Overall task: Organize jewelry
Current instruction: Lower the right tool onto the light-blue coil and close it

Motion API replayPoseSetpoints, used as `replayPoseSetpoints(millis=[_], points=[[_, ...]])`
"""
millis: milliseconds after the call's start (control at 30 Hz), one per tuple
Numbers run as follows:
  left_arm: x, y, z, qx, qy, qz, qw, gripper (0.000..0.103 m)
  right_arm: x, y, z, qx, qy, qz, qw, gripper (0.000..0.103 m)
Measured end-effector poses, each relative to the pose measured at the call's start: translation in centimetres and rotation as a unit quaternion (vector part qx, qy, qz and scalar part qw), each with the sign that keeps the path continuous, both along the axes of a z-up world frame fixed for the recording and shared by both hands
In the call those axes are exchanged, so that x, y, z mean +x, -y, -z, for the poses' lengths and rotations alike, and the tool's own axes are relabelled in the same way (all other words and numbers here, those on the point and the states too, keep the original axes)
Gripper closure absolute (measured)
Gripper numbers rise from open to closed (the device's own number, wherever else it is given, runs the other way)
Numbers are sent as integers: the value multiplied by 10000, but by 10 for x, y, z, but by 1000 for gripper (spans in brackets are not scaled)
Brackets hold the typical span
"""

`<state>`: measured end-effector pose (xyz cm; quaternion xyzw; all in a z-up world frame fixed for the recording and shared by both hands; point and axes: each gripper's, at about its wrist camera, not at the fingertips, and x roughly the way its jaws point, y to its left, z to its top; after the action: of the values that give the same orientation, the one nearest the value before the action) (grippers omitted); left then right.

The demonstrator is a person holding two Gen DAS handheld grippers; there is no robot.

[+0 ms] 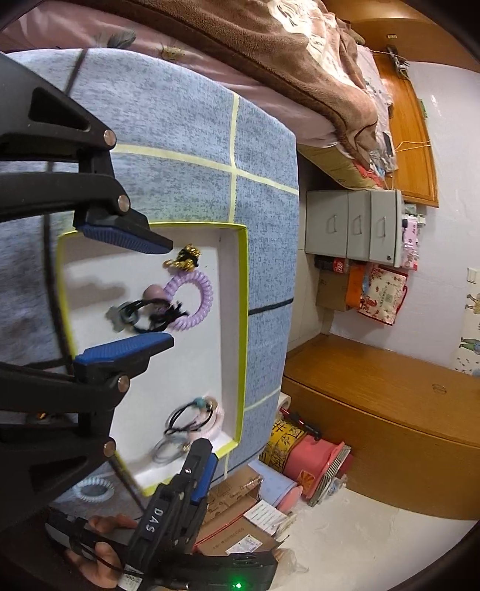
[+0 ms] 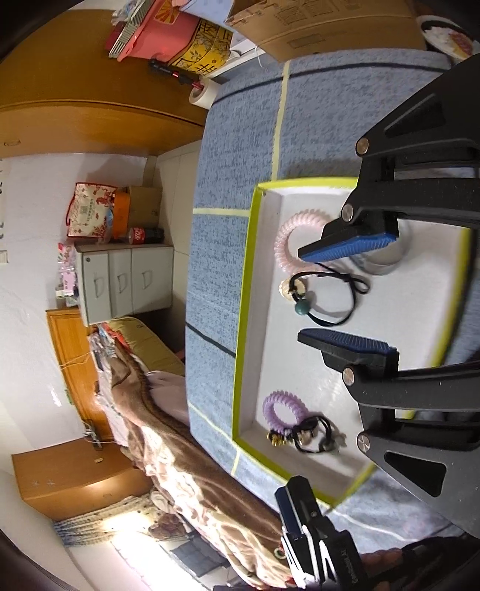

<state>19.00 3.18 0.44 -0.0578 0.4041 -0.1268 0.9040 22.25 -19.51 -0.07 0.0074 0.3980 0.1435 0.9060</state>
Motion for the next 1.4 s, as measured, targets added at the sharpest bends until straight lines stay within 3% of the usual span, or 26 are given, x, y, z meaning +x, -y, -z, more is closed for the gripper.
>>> replayPoseSetpoints(millis=[300,667,833,1400], points=[[-47,2,-5,-163,114,48,9998,53,-59,26,-17,12,245,94,9997,57],[-89,6,9,-345,64,94,9993,53,-110,57,9,-260,-65,434,9987,57],[-97,3,15,-381,6,23,9993,52,-116,62,30,-311,-390,492,9975,57],[-108,-1,27,-364,-127,-131,9992,52,-115,57,45,-498,-442,460,9967,60]])
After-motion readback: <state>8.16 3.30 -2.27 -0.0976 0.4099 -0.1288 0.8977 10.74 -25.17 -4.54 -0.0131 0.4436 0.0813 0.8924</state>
